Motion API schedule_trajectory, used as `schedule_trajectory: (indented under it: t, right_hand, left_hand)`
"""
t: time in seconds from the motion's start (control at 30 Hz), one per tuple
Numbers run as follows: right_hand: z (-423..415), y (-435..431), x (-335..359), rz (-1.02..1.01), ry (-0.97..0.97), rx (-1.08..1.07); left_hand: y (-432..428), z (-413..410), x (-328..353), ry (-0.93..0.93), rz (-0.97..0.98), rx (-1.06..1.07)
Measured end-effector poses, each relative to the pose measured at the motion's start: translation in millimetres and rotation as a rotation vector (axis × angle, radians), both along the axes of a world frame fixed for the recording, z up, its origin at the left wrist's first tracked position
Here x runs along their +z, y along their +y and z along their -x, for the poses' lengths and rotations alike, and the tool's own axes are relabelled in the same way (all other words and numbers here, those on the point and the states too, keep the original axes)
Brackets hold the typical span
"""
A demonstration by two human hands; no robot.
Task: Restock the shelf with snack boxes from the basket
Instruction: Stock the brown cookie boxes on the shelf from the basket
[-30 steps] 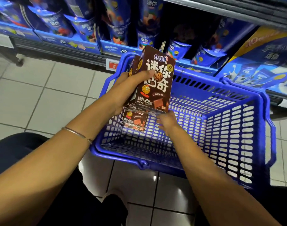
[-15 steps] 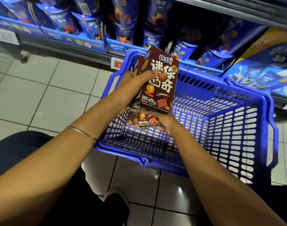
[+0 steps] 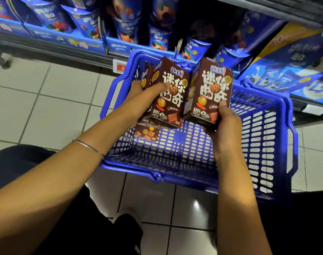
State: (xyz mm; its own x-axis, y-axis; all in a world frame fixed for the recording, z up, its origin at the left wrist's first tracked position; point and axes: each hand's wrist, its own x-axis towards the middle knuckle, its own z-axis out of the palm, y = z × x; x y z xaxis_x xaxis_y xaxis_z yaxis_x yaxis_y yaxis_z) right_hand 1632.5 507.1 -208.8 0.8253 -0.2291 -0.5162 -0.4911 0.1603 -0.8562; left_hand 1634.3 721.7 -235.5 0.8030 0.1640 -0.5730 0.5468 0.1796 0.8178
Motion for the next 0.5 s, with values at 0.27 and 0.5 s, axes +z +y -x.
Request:
schedule_trajectory:
  t: [0.27,0.5]
  right_hand:
    - [4.9,39.1,35.0,0.167,-0.115,0.385]
    - [-20.0,28.5,17.9,-0.009,0.011,0.213]
  left_hand:
    - [-4.7,1.7,22.6,-0.065,0.249,-0.009]
    - [0.3,8.9,30.4,-0.2,0.456,0.067]
